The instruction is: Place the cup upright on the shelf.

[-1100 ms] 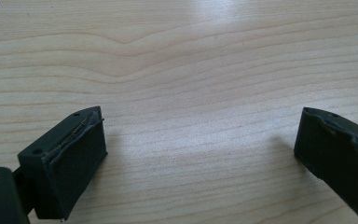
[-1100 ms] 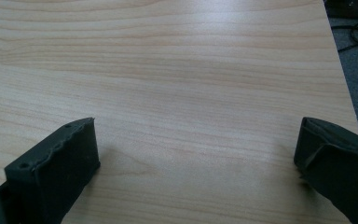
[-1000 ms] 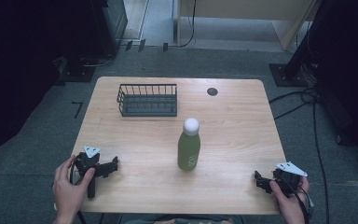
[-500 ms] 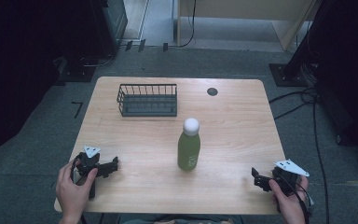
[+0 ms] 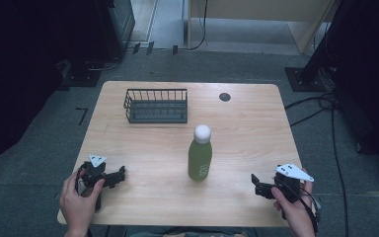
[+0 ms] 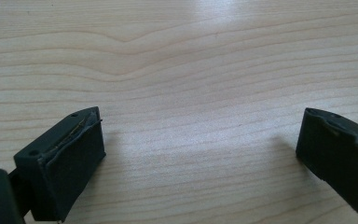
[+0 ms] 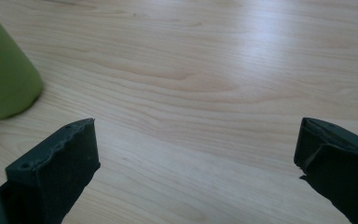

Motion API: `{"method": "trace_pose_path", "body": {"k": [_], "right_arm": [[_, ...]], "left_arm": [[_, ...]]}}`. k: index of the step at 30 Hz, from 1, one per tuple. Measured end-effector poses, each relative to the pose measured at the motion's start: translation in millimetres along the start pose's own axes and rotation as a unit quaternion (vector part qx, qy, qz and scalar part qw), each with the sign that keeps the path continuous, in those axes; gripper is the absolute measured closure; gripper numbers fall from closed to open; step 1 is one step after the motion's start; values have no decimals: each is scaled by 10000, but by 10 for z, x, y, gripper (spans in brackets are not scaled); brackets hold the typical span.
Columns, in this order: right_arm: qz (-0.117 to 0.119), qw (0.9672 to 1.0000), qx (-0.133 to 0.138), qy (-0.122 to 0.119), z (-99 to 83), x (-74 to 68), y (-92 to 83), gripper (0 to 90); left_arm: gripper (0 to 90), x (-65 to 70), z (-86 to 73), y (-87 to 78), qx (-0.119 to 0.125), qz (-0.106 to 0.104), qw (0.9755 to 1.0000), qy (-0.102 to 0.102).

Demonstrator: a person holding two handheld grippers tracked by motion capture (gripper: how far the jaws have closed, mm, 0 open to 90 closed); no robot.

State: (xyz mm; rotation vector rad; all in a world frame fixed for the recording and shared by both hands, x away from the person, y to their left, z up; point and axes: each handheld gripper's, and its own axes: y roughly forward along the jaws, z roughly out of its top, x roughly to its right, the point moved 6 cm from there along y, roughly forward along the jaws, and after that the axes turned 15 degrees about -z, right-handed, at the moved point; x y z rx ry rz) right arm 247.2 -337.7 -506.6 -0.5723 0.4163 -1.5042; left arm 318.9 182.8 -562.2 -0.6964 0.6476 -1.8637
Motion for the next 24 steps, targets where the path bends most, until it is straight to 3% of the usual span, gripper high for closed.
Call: {"method": "trace_pose_path", "body": {"k": [11,17,24], "right_arm": [[529,9978,185,-342,234,-476,-32,0],[865,9952,254,-394,314,-705,-37,0],[1059,9927,434,-387,390,-898,-44,59]], "left_arm": [[13,0,0,0,-3,1,10000,3],[13,0,0,0,-4,1,10000,5],[13,0,0,0,-5,1,10000,4]]}}
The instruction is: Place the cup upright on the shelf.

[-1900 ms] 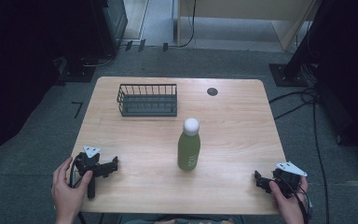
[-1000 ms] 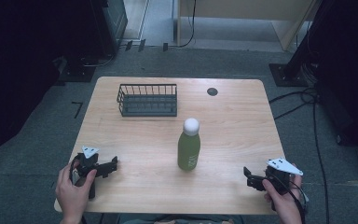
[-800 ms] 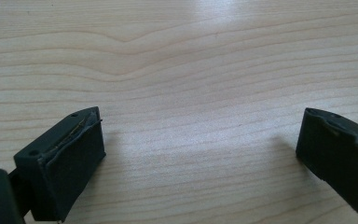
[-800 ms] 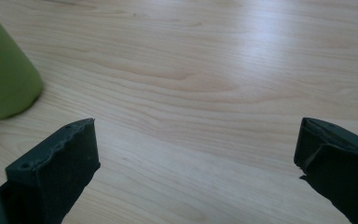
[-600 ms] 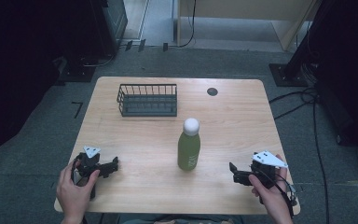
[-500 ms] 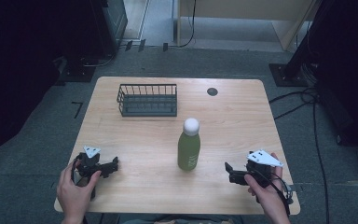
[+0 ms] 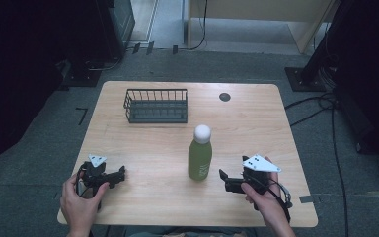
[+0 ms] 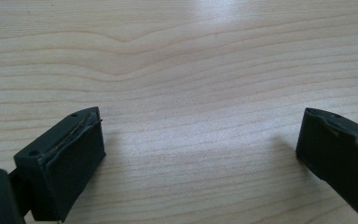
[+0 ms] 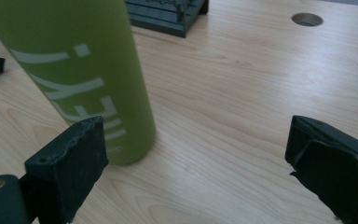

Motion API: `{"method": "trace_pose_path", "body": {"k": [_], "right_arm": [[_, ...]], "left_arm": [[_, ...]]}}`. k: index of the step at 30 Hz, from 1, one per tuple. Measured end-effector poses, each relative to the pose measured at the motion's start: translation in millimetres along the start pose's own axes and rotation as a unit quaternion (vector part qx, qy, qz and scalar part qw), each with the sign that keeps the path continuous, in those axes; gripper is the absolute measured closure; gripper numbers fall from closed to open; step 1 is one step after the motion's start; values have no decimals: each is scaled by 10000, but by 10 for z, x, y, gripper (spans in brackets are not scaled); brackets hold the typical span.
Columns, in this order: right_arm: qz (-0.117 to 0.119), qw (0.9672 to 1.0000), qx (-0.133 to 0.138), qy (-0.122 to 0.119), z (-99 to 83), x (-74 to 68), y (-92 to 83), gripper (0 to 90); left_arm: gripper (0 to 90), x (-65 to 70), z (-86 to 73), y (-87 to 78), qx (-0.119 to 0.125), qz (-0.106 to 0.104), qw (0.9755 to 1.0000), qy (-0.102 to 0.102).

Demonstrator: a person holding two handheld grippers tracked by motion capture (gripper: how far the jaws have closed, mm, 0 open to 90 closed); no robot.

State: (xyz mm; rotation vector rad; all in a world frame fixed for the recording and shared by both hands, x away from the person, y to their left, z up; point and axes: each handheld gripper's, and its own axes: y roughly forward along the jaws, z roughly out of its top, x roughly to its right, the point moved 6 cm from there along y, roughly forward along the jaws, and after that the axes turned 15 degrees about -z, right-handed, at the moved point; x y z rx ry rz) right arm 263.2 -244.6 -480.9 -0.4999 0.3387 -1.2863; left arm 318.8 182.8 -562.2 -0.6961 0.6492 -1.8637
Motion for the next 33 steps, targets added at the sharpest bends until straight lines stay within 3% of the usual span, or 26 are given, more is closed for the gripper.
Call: {"method": "trace_pose_path", "body": {"k": [2,15,25,33], "right_arm": [[151,9998,130,-58,49,-107,5,77],[560,9978,222,-284,193,-437,44,103],[546,9980,131,-300,225,-610,182,111],[524,9982,231,-171,288,-701,298,128]], "left_arm": [[13,0,0,0,3,1,10000,-2],[13,0,0,0,0,0,10000,0],[13,0,0,0,0,1,10000,2],[13,0,0,0,2,0,10000,-2]]}}
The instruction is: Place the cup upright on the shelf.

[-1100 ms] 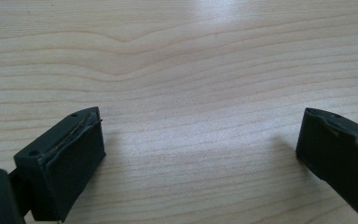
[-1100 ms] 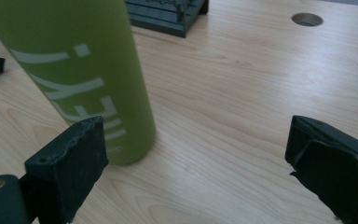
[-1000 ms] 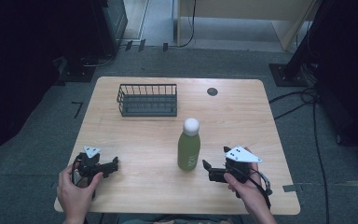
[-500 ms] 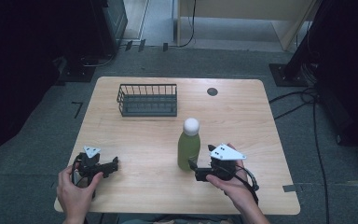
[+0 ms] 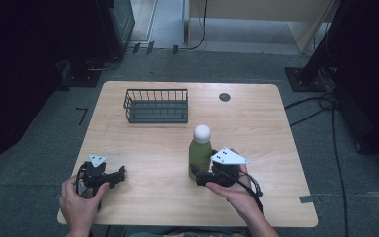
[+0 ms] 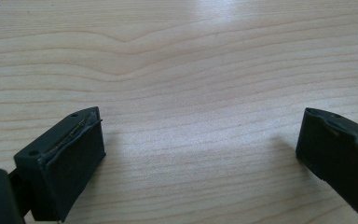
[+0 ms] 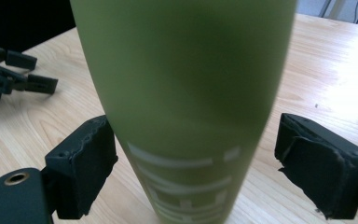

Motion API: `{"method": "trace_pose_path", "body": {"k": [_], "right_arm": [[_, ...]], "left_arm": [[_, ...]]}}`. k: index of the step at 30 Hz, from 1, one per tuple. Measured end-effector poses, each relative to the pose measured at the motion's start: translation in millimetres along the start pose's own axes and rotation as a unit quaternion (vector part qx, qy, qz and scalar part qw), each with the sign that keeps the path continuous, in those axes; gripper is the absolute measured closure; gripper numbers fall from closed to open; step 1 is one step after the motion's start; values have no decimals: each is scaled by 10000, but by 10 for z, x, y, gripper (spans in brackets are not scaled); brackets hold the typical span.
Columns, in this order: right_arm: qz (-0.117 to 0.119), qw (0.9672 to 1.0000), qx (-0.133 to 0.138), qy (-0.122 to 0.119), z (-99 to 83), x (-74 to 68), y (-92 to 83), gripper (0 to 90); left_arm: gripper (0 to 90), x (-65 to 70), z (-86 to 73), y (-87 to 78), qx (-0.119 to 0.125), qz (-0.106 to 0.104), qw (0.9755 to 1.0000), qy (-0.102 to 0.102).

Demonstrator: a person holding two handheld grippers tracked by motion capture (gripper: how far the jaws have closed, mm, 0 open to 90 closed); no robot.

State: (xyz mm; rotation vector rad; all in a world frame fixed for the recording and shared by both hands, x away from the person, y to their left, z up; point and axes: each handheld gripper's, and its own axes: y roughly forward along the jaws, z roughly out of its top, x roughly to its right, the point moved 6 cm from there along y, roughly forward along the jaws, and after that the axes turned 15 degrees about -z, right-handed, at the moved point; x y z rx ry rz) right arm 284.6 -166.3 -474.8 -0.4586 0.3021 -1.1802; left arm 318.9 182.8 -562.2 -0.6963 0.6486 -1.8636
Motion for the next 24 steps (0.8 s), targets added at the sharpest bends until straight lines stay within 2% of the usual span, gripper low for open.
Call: {"method": "trace_pose_path", "body": {"k": [11,15,17,23,24], "right_arm": [[17,9998,58,188,58,-47,104,162],[0,9998,120,151,74,-54,124,178],[-48,9998,186,12,78,-64,121,191],[-5,9996,244,-103,83,-80,123,197],[59,9995,269,-123,86,-101,129,198]], "left_arm": [[13,0,0,0,-3,0,10000,3],[13,0,0,0,-2,1,10000,2],[13,0,0,0,0,2,10000,2],[13,0,0,0,0,2,10000,2],[13,0,0,0,-3,1,10000,4]]}}
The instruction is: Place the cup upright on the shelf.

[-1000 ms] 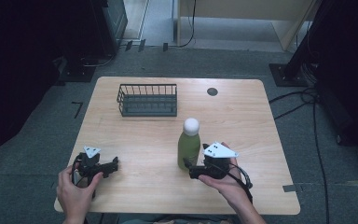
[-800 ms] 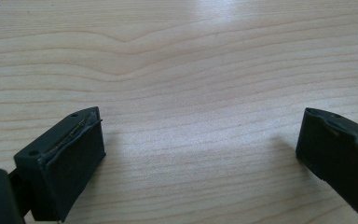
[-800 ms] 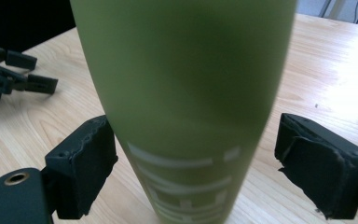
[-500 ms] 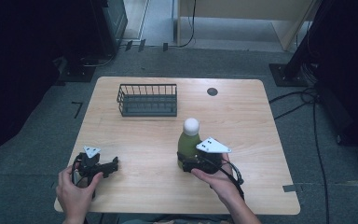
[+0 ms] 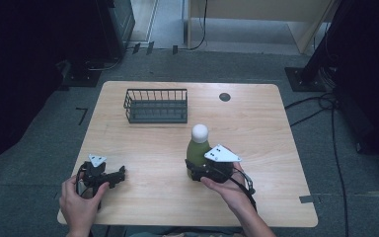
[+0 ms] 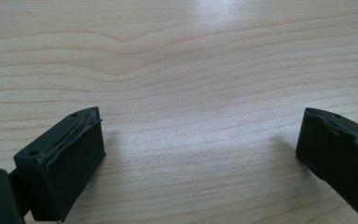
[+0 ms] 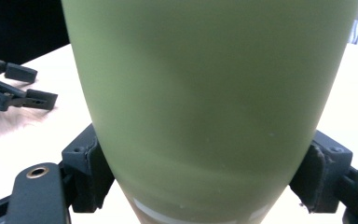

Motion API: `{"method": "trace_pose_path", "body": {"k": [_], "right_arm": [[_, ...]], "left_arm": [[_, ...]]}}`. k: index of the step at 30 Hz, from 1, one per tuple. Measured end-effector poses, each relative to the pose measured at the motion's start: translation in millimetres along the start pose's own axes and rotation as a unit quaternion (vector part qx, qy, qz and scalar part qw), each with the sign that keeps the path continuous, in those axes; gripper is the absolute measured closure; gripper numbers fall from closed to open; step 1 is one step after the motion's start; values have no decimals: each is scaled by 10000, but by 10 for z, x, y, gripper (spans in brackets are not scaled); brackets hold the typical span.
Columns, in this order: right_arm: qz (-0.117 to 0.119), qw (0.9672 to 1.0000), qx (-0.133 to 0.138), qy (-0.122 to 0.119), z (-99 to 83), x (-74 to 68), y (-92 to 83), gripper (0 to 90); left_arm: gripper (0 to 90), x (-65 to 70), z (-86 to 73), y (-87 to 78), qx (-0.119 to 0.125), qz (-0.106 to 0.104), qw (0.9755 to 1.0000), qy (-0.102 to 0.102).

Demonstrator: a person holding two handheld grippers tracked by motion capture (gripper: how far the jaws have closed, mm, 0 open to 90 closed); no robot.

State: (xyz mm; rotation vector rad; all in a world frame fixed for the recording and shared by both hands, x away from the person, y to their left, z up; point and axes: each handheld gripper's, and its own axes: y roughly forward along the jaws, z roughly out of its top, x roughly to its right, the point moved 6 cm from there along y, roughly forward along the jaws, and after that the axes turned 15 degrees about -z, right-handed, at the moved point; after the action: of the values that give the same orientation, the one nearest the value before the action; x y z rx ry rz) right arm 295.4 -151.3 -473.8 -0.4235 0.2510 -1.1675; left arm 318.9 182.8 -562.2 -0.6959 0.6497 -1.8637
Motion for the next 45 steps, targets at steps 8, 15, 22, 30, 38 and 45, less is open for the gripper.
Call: {"method": "trace_pose_path", "body": {"k": [8,15,22,30,38,45], "right_arm": [[156,9998,83,44,101,-65,15,199],[189,9998,111,17,281,-82,56,200],[168,9997,134,-67,395,-113,134,200],[158,9996,228,-81,647,-140,230,200],[103,9995,291,-96,812,-130,295,200],[-13,9995,316,-95,972,-83,429,200]], "left_arm": [[13,0,0,0,1,1,10000,-1],[13,0,0,0,0,1,10000,0],[13,0,0,-1,-5,-1,10000,-2],[13,0,0,-1,-7,-1,10000,-2],[13,2,1,1,8,-2,10000,-14],[13,1,1,1,10,-2,10000,-12]]}}
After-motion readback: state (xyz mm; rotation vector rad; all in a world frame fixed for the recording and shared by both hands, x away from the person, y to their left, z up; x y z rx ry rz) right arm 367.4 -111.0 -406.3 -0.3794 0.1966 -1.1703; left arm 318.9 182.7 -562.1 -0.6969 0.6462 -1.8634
